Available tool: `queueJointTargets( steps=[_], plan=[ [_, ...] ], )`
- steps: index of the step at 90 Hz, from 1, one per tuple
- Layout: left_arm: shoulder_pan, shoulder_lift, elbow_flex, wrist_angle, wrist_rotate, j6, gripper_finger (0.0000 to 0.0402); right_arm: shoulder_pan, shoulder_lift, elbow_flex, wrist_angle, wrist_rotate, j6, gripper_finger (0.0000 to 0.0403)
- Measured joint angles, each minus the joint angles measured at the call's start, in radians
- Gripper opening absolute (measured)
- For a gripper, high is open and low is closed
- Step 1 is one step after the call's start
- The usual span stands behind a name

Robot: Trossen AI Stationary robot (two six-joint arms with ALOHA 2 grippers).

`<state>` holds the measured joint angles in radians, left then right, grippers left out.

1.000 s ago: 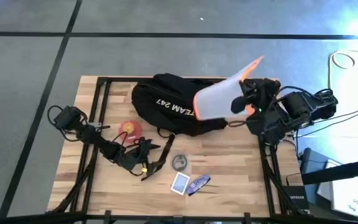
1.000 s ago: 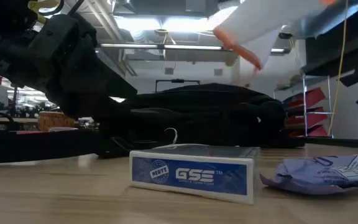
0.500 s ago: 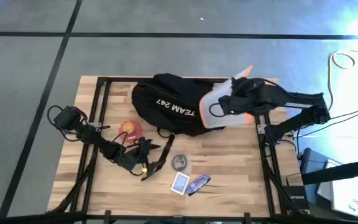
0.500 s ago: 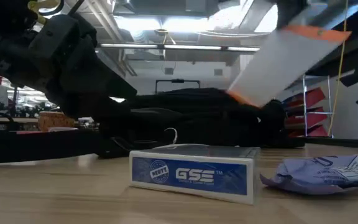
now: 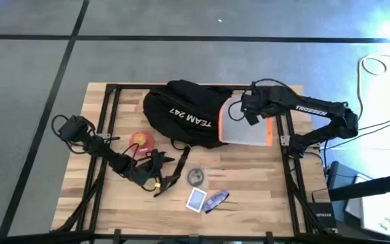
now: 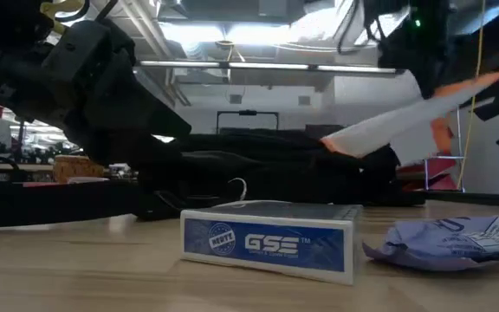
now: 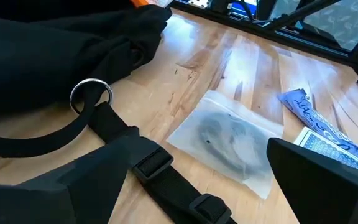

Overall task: Unpack backpack
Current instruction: Remove the colored items from the transparent white zip bag

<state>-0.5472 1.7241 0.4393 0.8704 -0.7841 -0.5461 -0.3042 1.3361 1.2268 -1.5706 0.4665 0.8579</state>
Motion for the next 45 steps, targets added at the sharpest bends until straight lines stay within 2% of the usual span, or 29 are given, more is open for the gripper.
queueJointTargets(
  steps=[23,45],
  plan=[
    [0.0,0.0,0.0,0.0,0.0,0.001,0.0363,-0.004,0.0,-0.158,0.001,0.023,0.001,0.002],
    [0.0,0.0,0.0,0.0,0.023,0.001,0.0363,-0.003,0.0,-0.178,0.04,0.069,-0.037,0.0086]
  ],
)
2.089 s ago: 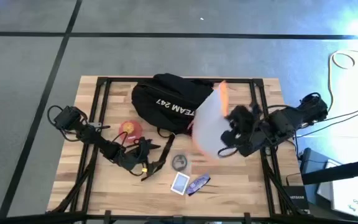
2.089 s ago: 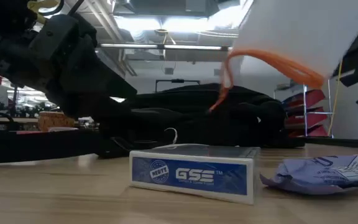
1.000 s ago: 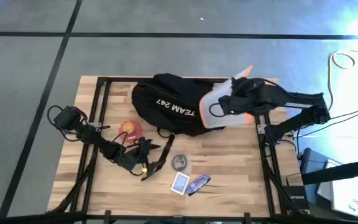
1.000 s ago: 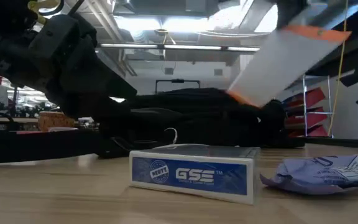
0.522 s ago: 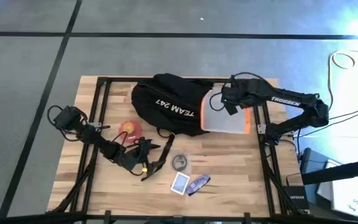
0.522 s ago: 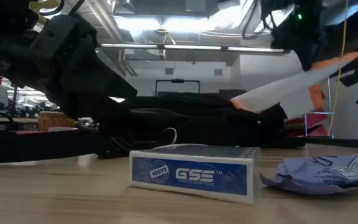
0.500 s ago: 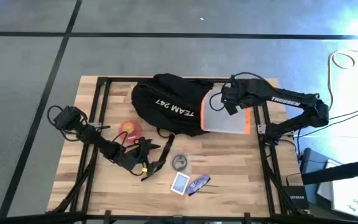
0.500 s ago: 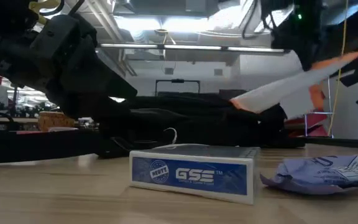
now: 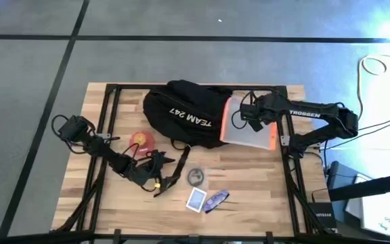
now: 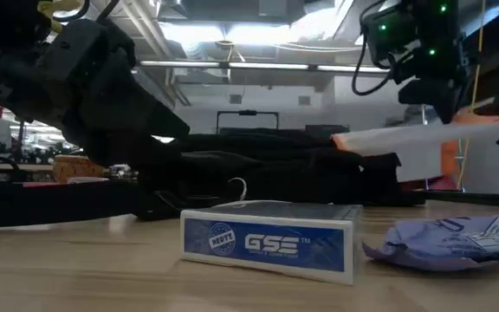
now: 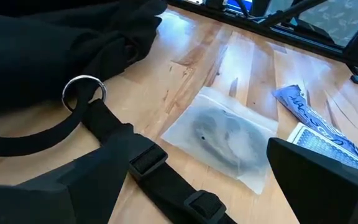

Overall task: Unpack backpack
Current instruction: Remove the colored items from the transparent white zip bag, then move the black earphones to the center of the table

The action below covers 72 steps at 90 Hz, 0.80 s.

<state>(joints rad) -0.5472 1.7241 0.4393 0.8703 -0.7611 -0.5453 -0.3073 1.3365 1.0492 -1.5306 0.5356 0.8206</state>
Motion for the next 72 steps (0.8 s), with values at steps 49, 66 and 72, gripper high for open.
queueJointTargets(
  steps=[49,66,72],
  plan=[
    [0.008,0.0,0.0,-0.016,-0.001,-0.001,0.0363,0.151,-0.022,0.184,0.1,0.047,-0.048,0.0309],
    [0.013,0.0,0.0,-0.024,0.0,-0.004,0.0363,0.399,-0.002,0.146,0.624,-0.082,-0.183,0.0297],
    [0.013,0.0,0.0,-0.023,0.0,-0.004,0.0363,0.493,0.034,0.129,0.794,-0.085,-0.237,0.0286]
  ],
)
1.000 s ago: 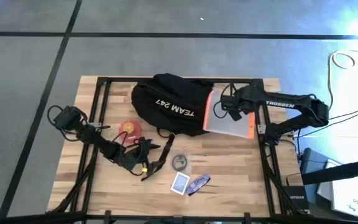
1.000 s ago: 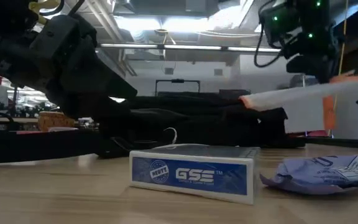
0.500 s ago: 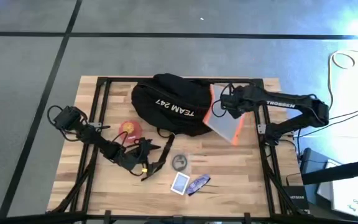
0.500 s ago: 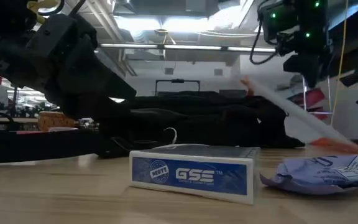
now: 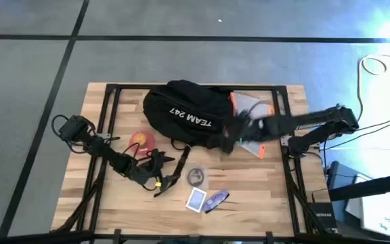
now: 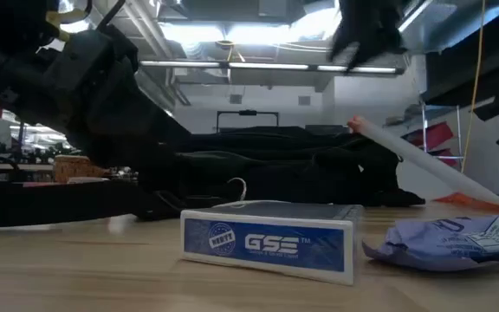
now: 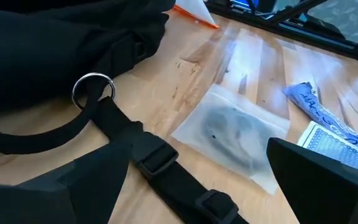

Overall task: Unpack backpack
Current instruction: Move the black earphones to the center of the table

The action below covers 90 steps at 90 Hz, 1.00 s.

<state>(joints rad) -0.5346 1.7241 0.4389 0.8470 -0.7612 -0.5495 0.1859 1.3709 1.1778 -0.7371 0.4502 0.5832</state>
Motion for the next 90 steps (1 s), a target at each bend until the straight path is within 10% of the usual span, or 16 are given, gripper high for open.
queueJointTargets(
  steps=[45,90],
  plan=[
    [0.0,0.0,0.0,-0.002,0.0,-0.003,0.0363,0.194,0.54,-0.016,0.393,0.028,-0.059,0.0241],
    [0.0,0.0,0.0,-0.027,0.0,-0.013,0.0363,0.194,0.619,-0.013,0.568,-0.025,-0.066,0.0241]
  ],
)
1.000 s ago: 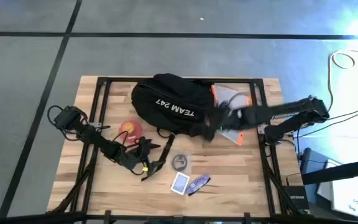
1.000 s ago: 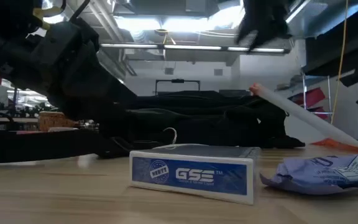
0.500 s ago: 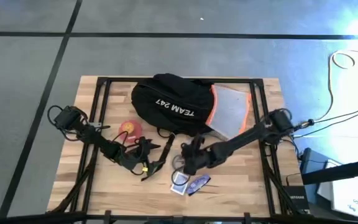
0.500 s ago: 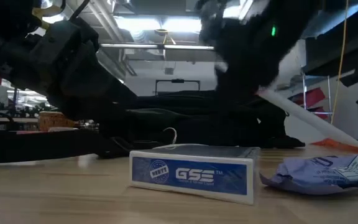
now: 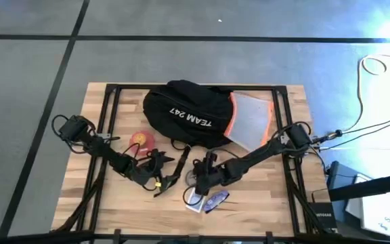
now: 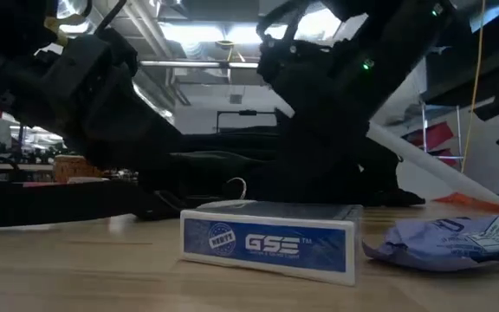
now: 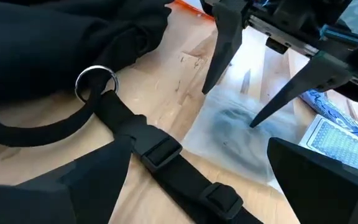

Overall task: Unpack backpack
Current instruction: Move the black earphones to the center of the table

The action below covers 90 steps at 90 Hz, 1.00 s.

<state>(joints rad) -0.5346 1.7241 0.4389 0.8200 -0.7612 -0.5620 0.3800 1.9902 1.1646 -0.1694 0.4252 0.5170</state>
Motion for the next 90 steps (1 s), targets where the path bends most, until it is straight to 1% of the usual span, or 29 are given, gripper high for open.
queueJointTargets(
  steps=[7,24,42,64,74,90],
  plan=[
    [0.0,0.0,0.0,0.0,0.0,-0.001,0.0363,-0.001,-0.001,0.0,-0.001,-0.008,-0.012,0.0241],
    [0.0,0.0,0.0,0.0,0.0,-0.001,0.0363,-0.001,-0.001,0.0,0.014,-0.105,-0.025,0.0241],
    [0.0,0.0,0.0,0.0,0.0,0.0,0.0363,-0.002,0.035,0.0,0.02,-0.102,-0.025,0.0241],
    [0.0,0.0,0.0,-0.002,0.0,-0.001,0.0363,-0.008,0.038,0.002,0.022,-0.097,-0.026,0.0239],
    [0.0,0.0,0.0,-0.002,0.0,-0.002,0.0363,-0.008,0.038,0.002,0.022,-0.116,-0.025,0.0223],
    [0.0,0.0,0.0,-0.002,0.0,-0.002,0.0363,-0.007,0.038,0.002,0.021,-0.123,-0.025,0.0174]
  ],
)
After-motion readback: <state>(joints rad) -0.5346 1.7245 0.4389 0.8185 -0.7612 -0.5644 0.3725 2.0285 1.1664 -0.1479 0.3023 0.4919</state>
